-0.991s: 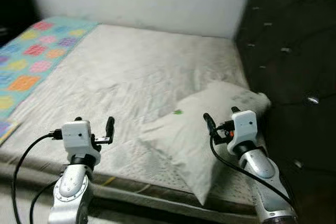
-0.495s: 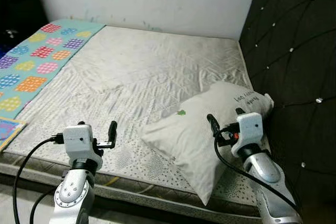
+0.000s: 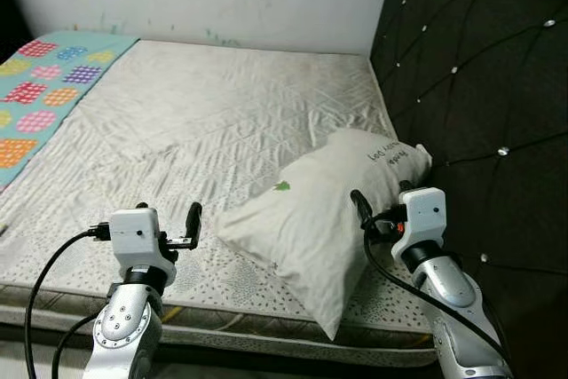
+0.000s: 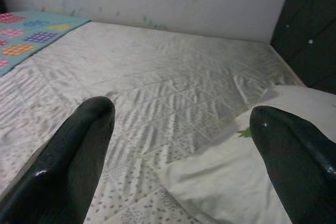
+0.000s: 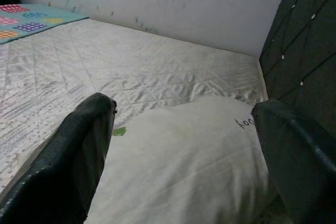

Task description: Clean up the room

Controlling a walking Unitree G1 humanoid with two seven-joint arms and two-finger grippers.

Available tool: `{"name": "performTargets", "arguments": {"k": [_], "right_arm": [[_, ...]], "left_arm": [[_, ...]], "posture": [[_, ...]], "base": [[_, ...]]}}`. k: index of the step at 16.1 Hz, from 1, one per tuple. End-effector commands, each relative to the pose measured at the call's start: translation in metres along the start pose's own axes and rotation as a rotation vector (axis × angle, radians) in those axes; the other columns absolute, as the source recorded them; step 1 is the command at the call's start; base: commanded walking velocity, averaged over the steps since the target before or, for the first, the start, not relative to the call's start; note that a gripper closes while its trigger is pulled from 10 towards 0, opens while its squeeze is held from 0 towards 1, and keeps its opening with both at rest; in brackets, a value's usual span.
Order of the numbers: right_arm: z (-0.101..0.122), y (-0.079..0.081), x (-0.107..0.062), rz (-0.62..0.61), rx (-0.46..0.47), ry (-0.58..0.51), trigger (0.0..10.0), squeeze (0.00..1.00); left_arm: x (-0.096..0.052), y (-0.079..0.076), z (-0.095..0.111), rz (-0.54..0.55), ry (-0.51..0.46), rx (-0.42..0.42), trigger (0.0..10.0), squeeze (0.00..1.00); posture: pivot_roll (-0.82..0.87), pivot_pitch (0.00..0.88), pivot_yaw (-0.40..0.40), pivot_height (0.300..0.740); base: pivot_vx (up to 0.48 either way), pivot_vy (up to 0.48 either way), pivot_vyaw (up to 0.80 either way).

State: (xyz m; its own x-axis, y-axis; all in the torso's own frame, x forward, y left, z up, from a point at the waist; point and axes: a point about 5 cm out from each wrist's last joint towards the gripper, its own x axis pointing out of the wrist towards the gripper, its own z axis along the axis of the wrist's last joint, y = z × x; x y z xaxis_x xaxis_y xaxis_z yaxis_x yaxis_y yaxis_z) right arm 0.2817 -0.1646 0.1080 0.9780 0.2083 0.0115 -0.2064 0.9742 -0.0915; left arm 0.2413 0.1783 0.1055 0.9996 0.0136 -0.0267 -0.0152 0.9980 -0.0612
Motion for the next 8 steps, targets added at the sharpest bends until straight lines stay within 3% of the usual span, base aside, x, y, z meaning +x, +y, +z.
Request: {"name": "performTargets", "arguments": {"k": [1,4,8], "right_arm": [[0.003,-0.0009,-0.0011,-0.005,-0.01,-0.007,10.0,0.0],[0.0034,-0.0013,-0.0007,-0.011,-0.01,-0.008,10.0,0.0],[0.0016,-0.0031,0.0,-0.022,-0.012,0.008,10.0,0.0]], "left_arm": [[0.0008,0.0012,0.0038,-0.005,-0.008,0.009,10.0,0.0],[0.0009,0.0011,0.0043,-0.009,-0.01,0.01,10.0,0.0],[-0.0007,0.0008,0.0044,-0.006,-0.01,0.007,10.0,0.0]], "posture": [[-0.04,0.029,-0.019,0.74],[-0.04,0.031,-0.017,0.74],[-0.04,0.033,-0.022,0.74]], "base": [[0.0,-0.244,0.0],[0.0,-0.081,0.0],[0.0,0.0,-0.71]]}}
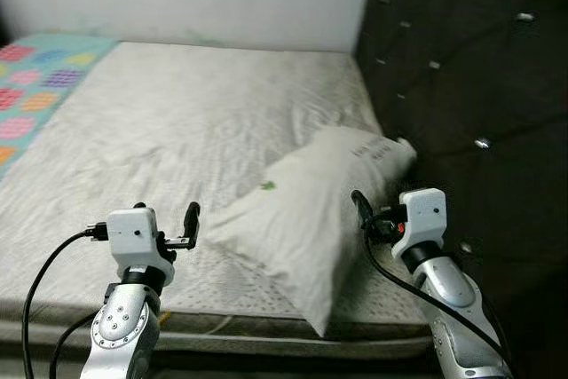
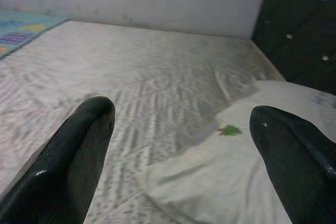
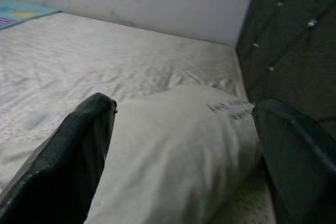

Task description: Clean up the room

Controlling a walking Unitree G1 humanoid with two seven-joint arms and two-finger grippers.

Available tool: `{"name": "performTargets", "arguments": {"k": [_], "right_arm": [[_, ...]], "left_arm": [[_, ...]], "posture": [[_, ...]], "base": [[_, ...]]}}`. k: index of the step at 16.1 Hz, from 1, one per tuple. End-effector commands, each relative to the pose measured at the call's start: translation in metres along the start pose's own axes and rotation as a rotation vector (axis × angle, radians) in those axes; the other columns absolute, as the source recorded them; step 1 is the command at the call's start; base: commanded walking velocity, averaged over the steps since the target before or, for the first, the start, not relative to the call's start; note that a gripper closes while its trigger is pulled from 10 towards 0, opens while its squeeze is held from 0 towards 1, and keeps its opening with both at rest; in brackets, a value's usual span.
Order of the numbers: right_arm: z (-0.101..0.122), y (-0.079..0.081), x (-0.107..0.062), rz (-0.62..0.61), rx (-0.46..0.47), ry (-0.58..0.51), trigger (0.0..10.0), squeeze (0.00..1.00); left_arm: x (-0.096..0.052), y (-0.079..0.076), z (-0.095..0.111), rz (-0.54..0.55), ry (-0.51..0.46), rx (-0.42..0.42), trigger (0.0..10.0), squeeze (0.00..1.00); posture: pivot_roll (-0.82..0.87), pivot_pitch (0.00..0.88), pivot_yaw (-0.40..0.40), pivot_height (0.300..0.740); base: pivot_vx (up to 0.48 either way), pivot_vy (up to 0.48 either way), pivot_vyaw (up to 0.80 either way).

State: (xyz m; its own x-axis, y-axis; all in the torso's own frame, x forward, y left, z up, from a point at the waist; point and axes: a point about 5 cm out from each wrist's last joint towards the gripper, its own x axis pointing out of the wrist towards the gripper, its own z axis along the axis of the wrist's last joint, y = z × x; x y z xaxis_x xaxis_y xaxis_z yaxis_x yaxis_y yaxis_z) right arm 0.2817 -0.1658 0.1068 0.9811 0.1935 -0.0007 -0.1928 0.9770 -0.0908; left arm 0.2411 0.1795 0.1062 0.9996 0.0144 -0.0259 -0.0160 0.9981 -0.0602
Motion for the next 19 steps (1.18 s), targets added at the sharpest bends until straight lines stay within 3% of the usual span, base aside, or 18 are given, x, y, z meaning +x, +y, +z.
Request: {"name": "performTargets", "arguments": {"k": [1,9,19], "right_arm": [[0.0028,-0.002,0.0002,-0.007,-0.013,-0.006,10.0,0.0],[0.0033,-0.0024,0.0031,-0.003,-0.043,-0.006,10.0,0.0],[0.0017,0.0007,-0.0021,0.049,-0.005,0.009,10.0,0.0]], "left_arm": [[-0.0006,-0.0004,0.0039,-0.006,-0.009,0.007,10.0,0.0],[-0.0001,-0.0006,0.0034,-0.01,-0.009,-0.001,10.0,0.0],[-0.0054,-0.0012,0.003,0.002,0.002,-0.016,10.0,0.0]], "posture": [[-0.04,0.035,-0.023,0.74],[-0.04,0.026,-0.03,0.74],[-0.04,0.063,-0.044,0.74]], "base": [[0.0,0.0,-0.48],[0.0,0.0,0.0],[0.0,0.0,0.0]]}}
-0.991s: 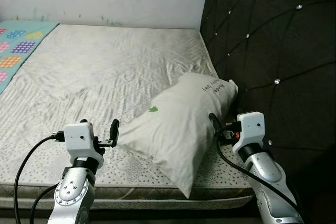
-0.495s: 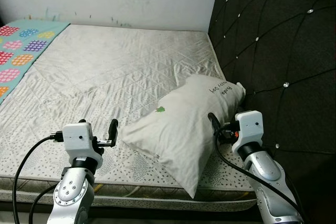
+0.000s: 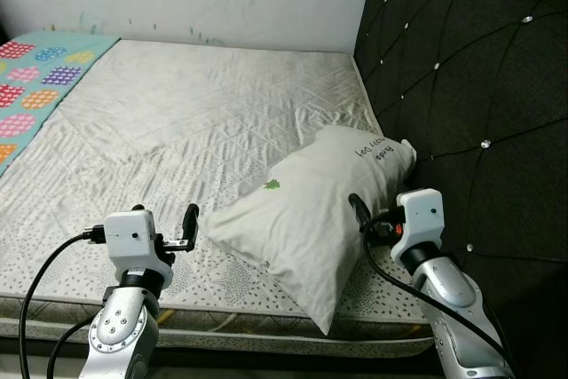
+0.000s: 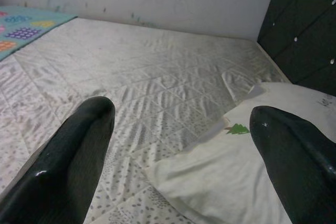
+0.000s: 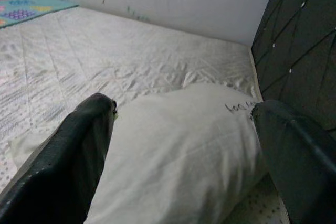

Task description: Clean up the room

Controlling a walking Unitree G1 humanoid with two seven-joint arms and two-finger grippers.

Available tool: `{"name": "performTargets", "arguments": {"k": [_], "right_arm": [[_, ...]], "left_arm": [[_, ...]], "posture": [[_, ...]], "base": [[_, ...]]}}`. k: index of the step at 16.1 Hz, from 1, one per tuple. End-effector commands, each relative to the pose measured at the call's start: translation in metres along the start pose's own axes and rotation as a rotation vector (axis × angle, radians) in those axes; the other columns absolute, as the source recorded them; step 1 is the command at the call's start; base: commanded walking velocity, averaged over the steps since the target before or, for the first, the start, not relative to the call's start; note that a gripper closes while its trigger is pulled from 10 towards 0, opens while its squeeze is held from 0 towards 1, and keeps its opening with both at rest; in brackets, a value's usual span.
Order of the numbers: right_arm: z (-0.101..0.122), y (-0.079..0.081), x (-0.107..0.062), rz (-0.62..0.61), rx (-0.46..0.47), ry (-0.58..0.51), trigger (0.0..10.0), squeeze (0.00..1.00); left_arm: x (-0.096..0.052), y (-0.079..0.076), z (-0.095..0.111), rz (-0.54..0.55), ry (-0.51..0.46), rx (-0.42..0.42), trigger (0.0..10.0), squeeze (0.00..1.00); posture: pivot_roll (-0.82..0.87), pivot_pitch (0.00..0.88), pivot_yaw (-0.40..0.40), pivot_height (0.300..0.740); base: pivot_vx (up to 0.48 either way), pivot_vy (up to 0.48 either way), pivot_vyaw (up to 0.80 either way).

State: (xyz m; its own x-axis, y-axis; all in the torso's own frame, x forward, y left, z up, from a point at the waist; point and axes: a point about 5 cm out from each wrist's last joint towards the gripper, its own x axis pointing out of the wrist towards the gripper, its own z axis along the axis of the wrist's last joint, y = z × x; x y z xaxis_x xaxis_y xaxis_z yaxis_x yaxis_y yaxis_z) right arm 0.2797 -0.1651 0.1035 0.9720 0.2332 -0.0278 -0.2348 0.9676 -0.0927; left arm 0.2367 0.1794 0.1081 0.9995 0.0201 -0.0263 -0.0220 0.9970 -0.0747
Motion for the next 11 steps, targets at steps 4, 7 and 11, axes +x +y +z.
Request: {"name": "performTargets", "arguments": {"k": [4,7,11], "right_arm": [[0.0021,-0.0032,-0.0047,0.009,-0.022,0.007,10.0,0.0],[0.002,-0.0033,-0.0055,0.011,-0.024,0.013,10.0,0.0],[0.0023,-0.004,-0.0052,0.012,-0.028,0.019,10.0,0.0]], "left_arm": [[-0.004,-0.0016,0.0002,0.004,0.013,-0.02,10.0,0.0],[-0.0043,-0.0017,0.0001,0.004,0.022,-0.029,10.0,0.0],[-0.0034,-0.0009,0.0002,0.012,0.027,-0.031,10.0,0.0]], "posture": [[-0.05,0.083,-0.049,0.74],[-0.05,0.098,-0.048,0.74],[-0.05,0.101,-0.051,0.74]], "base": [[0.0,0.0,0.0],[0.0,0.0,0.0],[0.0,0.0,0.0]]}}
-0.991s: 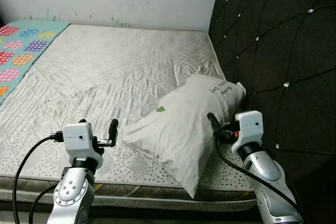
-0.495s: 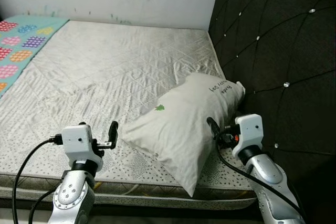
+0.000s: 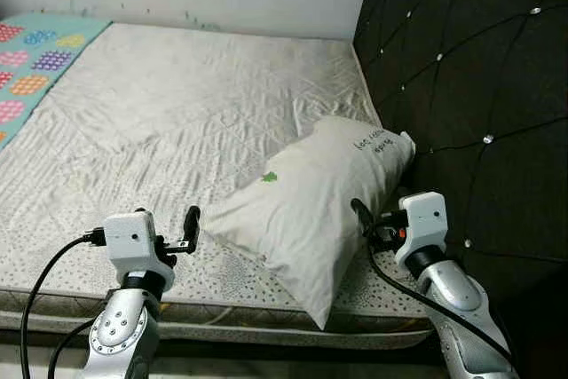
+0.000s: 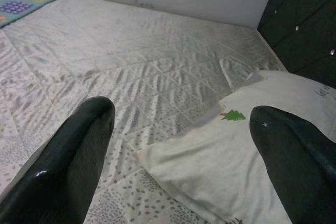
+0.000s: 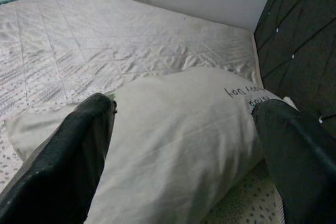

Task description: Clean up the room

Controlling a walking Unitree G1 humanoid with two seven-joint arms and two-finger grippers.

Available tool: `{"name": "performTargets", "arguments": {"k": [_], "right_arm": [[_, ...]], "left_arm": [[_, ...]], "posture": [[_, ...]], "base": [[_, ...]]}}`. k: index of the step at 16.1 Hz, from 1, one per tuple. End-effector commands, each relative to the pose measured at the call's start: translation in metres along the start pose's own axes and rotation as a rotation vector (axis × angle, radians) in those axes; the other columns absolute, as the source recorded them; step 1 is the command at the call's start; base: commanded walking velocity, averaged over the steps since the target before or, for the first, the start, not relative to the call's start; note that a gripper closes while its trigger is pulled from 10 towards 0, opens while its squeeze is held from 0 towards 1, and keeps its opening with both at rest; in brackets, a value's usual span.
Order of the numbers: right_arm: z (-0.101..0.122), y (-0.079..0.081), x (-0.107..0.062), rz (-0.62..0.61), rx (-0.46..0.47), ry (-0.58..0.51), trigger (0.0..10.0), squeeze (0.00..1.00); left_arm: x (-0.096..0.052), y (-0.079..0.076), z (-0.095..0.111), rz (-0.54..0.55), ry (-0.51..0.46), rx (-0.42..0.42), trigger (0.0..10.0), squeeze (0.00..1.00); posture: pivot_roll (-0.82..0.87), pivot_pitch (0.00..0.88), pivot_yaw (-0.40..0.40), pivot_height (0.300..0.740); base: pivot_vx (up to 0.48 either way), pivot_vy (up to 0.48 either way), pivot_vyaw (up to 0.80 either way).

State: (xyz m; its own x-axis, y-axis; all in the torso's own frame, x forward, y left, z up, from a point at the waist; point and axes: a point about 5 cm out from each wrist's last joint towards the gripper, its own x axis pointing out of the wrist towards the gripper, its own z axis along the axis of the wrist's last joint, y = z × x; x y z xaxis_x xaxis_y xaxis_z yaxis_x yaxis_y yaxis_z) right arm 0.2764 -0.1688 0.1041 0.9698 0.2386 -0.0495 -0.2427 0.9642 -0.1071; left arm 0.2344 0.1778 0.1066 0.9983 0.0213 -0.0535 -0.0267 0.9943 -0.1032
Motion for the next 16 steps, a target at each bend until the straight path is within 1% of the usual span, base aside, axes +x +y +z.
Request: {"name": "performTargets", "arguments": {"k": [1,4,6,11,12,16], "right_arm": [[0.0021,-0.0011,-0.0007,0.005,-0.014,-0.001,10.0,0.0],[0.0023,-0.0007,0.0004,0.01,-0.014,-0.001,10.0,0.0],[0.0024,-0.0004,0.001,0.011,-0.012,-0.001,10.0,0.0],[0.0024,-0.0003,0.0009,0.012,-0.01,0.001,10.0,0.0],[0.0025,-0.0004,0.0008,0.014,-0.01,0.001,10.0,0.0],[0.0027,-0.0002,0.0011,0.018,-0.011,-0.002,10.0,0.0]], "left_arm": [[-0.0008,0.0007,0.0021,0.011,-0.002,-0.002,10.0,0.0],[-0.0003,0.0018,0.0029,0.018,-0.006,0.001,10.0,0.0],[0.0002,0.0019,0.0032,0.019,-0.007,0.002,10.0,0.0],[-0.0001,0.0021,0.0032,0.023,-0.008,-0.002,10.0,0.0],[-0.0002,0.0021,0.0033,0.025,-0.007,-0.003,10.0,0.0],[-0.0002,0.0022,0.0036,0.029,-0.007,-0.004,10.0,0.0]], "posture": [[-0.05,0.101,-0.052,0.74],[-0.05,0.1,-0.051,0.74],[-0.05,0.1,-0.052,0.731],[-0.05,0.101,-0.052,0.681],[-0.05,0.103,-0.054,0.661],[-0.05,0.103,-0.053,0.616]], "base": [[0.0,0.0,0.0],[0.0,0.0,0.0],[0.0,0.0,0.0],[0.0,0.0,0.0],[0.0,0.0,0.0],[0.0,0.0,0.0]]}}
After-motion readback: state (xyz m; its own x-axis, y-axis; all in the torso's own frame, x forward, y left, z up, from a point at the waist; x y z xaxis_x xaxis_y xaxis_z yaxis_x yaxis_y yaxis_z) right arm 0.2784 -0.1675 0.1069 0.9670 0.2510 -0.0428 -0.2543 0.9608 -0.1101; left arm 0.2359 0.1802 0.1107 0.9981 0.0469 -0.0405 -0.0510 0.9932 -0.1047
